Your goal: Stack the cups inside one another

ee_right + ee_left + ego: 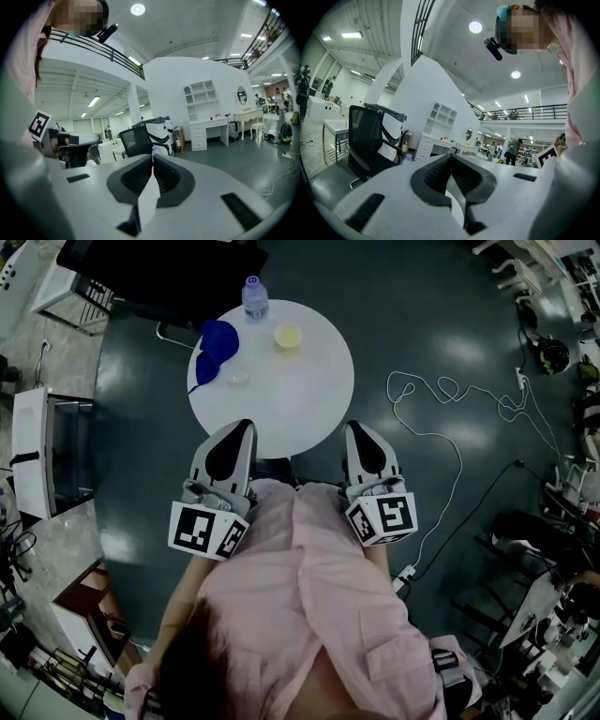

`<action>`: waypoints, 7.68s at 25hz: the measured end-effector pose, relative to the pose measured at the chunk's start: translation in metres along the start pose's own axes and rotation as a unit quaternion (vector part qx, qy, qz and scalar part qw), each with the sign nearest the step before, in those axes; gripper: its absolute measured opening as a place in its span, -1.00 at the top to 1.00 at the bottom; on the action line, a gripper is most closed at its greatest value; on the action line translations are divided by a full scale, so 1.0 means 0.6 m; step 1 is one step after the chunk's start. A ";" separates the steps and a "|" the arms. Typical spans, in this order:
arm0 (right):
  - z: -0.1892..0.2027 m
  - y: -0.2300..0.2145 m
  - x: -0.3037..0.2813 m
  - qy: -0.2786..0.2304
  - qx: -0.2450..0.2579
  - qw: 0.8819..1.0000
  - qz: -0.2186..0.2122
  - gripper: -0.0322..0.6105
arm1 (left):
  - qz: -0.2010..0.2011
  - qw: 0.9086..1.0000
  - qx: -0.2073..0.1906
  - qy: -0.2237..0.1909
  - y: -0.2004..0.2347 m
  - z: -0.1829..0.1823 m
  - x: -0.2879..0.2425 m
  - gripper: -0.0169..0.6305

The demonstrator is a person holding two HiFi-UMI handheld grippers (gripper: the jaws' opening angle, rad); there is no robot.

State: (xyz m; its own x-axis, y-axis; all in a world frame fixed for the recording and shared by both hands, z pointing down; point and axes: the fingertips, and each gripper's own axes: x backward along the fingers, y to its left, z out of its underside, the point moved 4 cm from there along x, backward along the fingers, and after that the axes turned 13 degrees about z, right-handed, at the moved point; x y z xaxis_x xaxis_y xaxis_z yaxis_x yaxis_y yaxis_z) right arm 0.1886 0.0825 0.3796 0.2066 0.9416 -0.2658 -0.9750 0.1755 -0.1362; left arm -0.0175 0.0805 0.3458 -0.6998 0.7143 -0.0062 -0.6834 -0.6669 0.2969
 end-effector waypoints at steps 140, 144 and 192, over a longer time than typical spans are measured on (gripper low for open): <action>0.184 0.201 -0.410 0.240 0.061 0.964 -0.093 0.60 | 0.021 0.997 0.070 -0.005 0.249 -0.075 0.032 0.90; 0.243 0.201 -0.429 0.294 0.068 0.949 -0.096 0.56 | 0.024 0.998 0.066 -0.003 0.250 -0.076 0.028 0.90; 0.290 0.233 -0.427 0.359 0.094 0.923 -0.104 0.76 | 0.039 0.997 0.072 0.008 0.256 -0.068 0.019 0.90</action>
State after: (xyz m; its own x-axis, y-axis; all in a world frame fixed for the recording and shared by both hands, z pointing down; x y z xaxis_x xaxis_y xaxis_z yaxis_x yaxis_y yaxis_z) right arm -0.0150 -0.0839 0.5948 0.3263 0.4604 -0.8255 -0.8911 0.4412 -0.1062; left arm -0.1388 -0.0222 0.3526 -0.7535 0.6574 0.0077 -0.5910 -0.6825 0.4302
